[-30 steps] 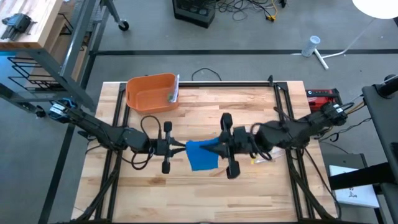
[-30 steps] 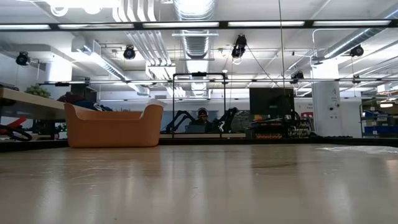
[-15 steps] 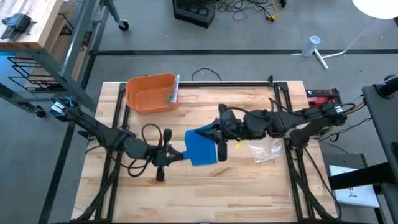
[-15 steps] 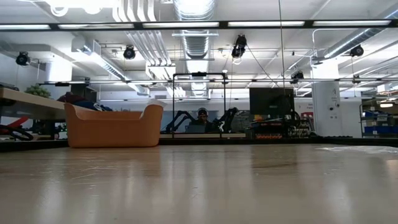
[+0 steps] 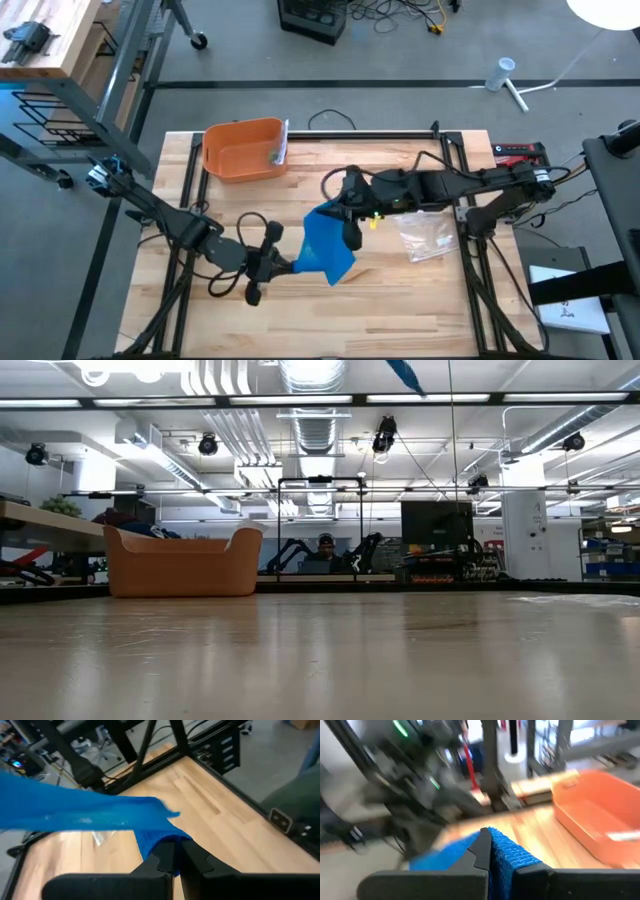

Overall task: Roll bandage
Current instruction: Roll the blue bandage

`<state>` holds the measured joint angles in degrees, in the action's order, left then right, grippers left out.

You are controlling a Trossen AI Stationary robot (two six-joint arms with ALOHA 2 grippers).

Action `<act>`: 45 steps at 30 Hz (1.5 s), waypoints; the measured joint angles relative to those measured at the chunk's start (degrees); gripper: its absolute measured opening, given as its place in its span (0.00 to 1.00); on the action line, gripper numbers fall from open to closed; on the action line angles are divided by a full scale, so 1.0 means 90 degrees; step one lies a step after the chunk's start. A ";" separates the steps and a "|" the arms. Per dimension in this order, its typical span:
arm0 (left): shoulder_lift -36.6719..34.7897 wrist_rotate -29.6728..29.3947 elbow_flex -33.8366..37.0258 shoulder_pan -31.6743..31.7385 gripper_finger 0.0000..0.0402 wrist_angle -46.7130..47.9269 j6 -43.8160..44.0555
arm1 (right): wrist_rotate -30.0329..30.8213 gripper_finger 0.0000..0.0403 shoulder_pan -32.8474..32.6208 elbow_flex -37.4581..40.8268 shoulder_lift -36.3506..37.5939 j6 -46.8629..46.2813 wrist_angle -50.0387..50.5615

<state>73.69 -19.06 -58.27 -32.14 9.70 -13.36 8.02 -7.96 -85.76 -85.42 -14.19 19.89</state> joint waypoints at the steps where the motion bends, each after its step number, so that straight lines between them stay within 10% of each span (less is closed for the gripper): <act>1: 0.0062 0.0034 -0.0111 -0.0035 0.00 0.0076 0.0035 | -0.0028 0.00 0.0014 0.0000 -0.0044 0.0112 0.0148; 8: 0.0622 0.0535 -0.0810 -0.0252 0.00 0.0715 0.0044 | -0.1733 0.00 0.0012 0.0046 -0.0545 0.0651 0.0366; 18: 0.1341 0.0717 -0.1769 -0.0476 0.00 0.1509 -0.0093 | -0.2037 0.02 0.0015 0.0010 -0.1405 0.0349 0.0302; 29: 0.1284 0.0854 -0.1889 -0.0651 0.00 0.1980 -0.0026 | -0.3933 0.33 0.0017 0.0000 -0.1482 0.0085 0.0247; 45: 0.1602 0.4836 -0.1202 -0.0831 0.00 0.1366 0.0668 | -0.4337 0.46 0.0185 0.0108 -0.1472 0.0364 0.0630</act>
<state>88.11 24.47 -69.09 -39.63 21.99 -7.36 -31.01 -6.30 -84.78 -98.67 -10.92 25.56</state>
